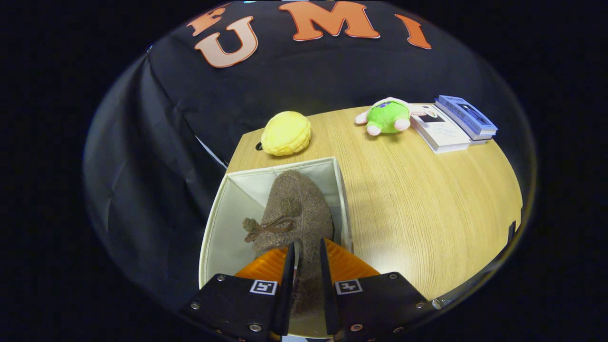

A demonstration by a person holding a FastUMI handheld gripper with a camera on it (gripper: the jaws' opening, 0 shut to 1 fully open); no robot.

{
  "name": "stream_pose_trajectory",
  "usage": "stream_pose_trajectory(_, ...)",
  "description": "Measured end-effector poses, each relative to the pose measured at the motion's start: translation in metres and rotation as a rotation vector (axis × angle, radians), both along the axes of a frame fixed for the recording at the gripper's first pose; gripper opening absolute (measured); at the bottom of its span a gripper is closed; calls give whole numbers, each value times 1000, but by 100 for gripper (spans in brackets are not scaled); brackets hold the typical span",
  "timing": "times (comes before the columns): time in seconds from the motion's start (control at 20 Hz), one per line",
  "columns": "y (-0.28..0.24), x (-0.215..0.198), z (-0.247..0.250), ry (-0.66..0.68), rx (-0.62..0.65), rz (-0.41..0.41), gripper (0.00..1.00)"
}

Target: Open the storage box then place both shoes into the box .Put the left shoe in first, then the right shoe, with the right side of both shoes facing outward in a uniform manner.

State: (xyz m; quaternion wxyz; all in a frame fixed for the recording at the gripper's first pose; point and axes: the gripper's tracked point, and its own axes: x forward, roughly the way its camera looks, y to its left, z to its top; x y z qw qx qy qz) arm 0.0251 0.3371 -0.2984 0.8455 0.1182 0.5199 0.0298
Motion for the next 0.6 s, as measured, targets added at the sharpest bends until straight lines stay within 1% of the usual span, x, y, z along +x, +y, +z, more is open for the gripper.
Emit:
stream_pose_trajectory(0.1, -1, -6, 9, -7, 35, 15, 30)
stream_pose_trajectory(0.2, -10, -4, 26, -56, 44, 19, 37)
stream_pose_trajectory(0.3, -19, -6, 44, -100, 78, 39, 40)
stream_pose_trajectory(0.35, -22, -8, 55, -131, 106, 52, 46)
stream_pose_trajectory(0.4, -29, -3, 64, -169, 109, 63, 48)
stream_pose_trajectory(0.45, -39, 1, 76, -223, 104, 67, 56)
stream_pose_trajectory(0.5, -51, 4, 85, -271, 85, 69, 59)
stream_pose_trajectory(0.55, -64, 5, 94, -312, 68, 69, 64)
stream_pose_trajectory(0.6, -75, 5, 104, -350, 54, 72, 65)
